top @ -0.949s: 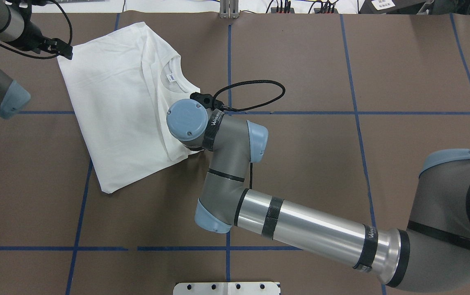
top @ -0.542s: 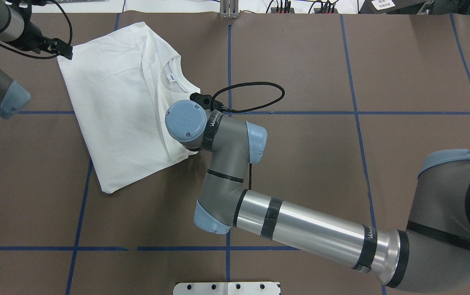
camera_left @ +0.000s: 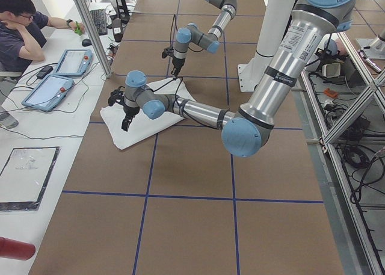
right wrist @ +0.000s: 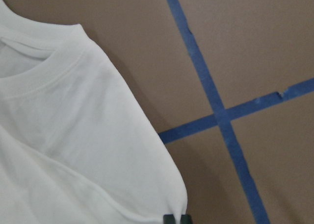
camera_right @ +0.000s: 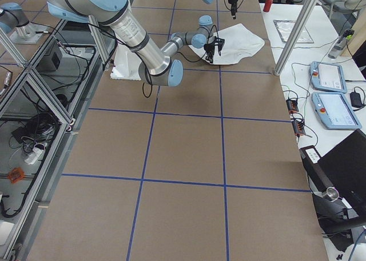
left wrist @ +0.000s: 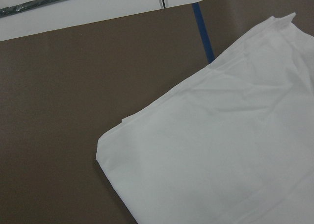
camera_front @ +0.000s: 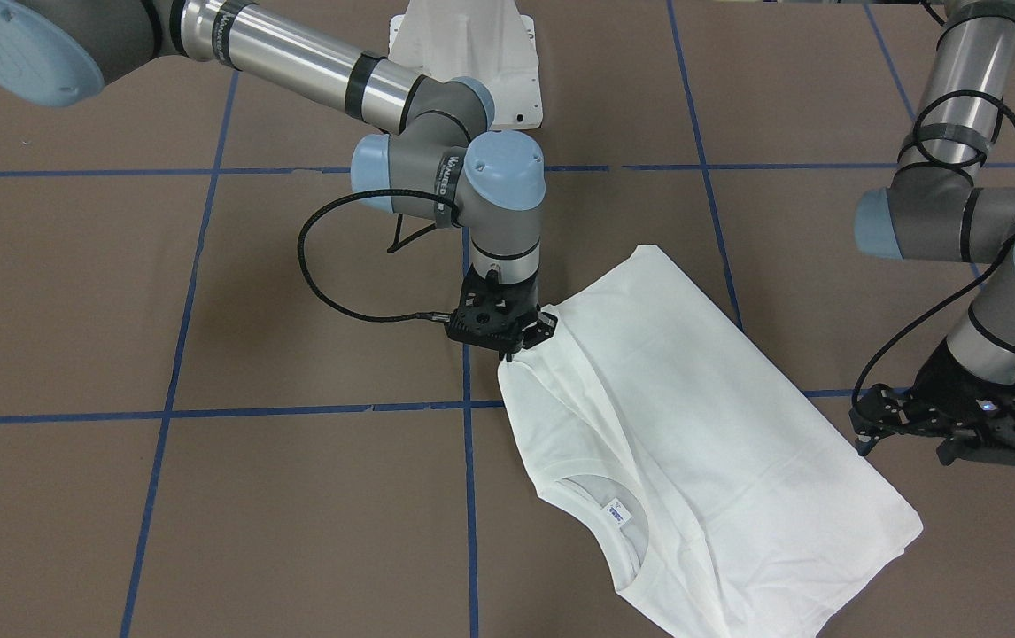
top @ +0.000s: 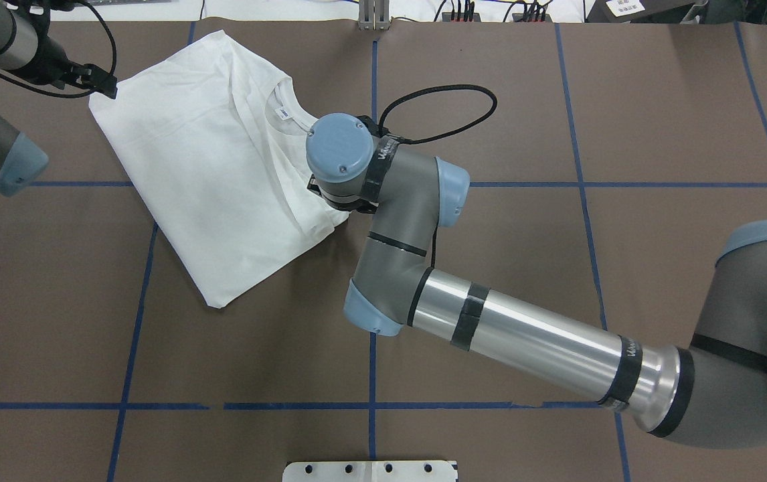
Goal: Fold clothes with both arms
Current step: 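Drag the shirt with the right gripper back to the table middle, squaring it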
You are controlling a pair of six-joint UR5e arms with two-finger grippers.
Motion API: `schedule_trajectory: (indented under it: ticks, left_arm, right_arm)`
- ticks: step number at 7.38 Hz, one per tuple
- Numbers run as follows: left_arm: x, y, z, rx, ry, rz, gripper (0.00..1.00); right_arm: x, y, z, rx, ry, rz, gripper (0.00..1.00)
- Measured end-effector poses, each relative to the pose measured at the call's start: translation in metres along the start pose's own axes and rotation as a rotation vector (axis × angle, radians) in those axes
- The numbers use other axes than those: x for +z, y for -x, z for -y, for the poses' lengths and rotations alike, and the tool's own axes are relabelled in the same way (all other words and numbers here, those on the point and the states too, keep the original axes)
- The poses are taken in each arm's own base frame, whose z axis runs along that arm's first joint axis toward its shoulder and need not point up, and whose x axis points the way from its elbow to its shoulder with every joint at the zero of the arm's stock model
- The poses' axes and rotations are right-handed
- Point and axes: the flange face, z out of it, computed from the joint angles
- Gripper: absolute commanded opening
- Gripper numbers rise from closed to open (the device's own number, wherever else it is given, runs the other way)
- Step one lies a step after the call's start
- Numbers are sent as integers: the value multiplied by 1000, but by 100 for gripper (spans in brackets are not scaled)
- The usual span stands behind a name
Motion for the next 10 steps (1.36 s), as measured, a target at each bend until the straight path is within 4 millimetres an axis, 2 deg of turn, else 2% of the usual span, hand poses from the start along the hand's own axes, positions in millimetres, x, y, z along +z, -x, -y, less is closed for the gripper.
schedule_trajectory:
  ticks: [1,3,4,5,7,8,10]
  left_arm:
    - [0,0,0,1,-1,-1,100]
    - [-2,0,-2,1,0,-5,100]
    - [-3,1,-6,2,4,-12,100]
    - [-4,2,-11,2,9,-20,100]
    - [-5,4,-14,3,12,-23,100]
    - [-5,4,-15,3,13,-23,100]
    - [-5,4,-15,3,13,-24,100]
  right_arm:
    - [-2,-34,8,-16,10,6,0]
    - [-17,-114,6,-34,18,15,0]
    - [-33,-144,-5,-43,25,1,0]
    - [-54,-164,-32,-64,40,-15,0]
    - [-87,-189,-100,-126,53,-39,0]
    - [-93,-193,-130,-138,54,-48,0]
    - [-95,-191,-174,-138,58,-48,0]
